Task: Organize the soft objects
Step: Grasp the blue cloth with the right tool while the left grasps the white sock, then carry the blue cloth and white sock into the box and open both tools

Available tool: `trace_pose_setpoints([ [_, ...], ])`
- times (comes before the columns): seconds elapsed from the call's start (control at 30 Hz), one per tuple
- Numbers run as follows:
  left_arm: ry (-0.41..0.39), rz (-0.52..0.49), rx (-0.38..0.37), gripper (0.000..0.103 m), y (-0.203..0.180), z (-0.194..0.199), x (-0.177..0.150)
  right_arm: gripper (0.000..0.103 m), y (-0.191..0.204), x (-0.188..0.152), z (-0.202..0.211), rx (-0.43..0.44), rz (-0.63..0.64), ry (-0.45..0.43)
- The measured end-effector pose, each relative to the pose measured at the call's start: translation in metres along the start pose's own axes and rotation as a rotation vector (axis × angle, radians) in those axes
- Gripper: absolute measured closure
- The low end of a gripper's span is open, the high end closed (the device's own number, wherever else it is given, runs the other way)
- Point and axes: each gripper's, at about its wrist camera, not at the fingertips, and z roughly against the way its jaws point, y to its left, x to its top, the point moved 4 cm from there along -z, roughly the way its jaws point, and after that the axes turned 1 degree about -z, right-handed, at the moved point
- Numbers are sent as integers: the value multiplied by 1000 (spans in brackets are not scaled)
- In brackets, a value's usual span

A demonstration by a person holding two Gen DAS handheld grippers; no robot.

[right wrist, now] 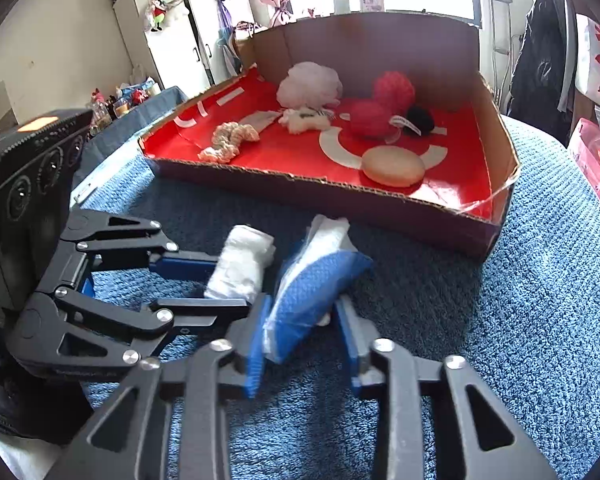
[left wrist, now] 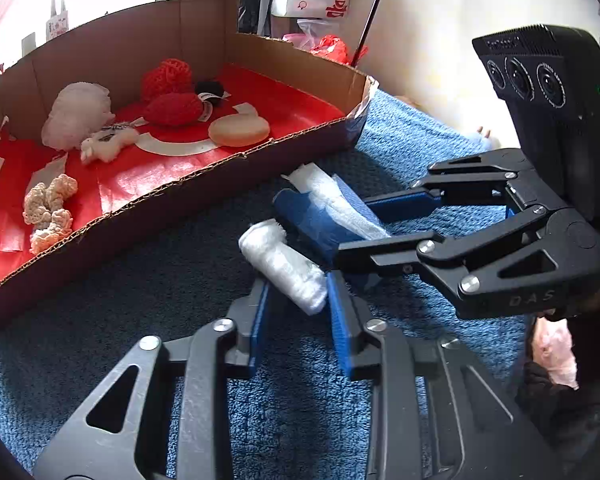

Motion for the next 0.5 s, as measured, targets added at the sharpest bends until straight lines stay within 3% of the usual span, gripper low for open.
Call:
trace_pose_setpoints([
  [0.07,-10,11,-10,84,1,3,0,78,-2,2,6,13,-24,-16],
  [0.5,-104,86,6,84,26,49,-4,85,9,15,29,26,-61,-95],
])
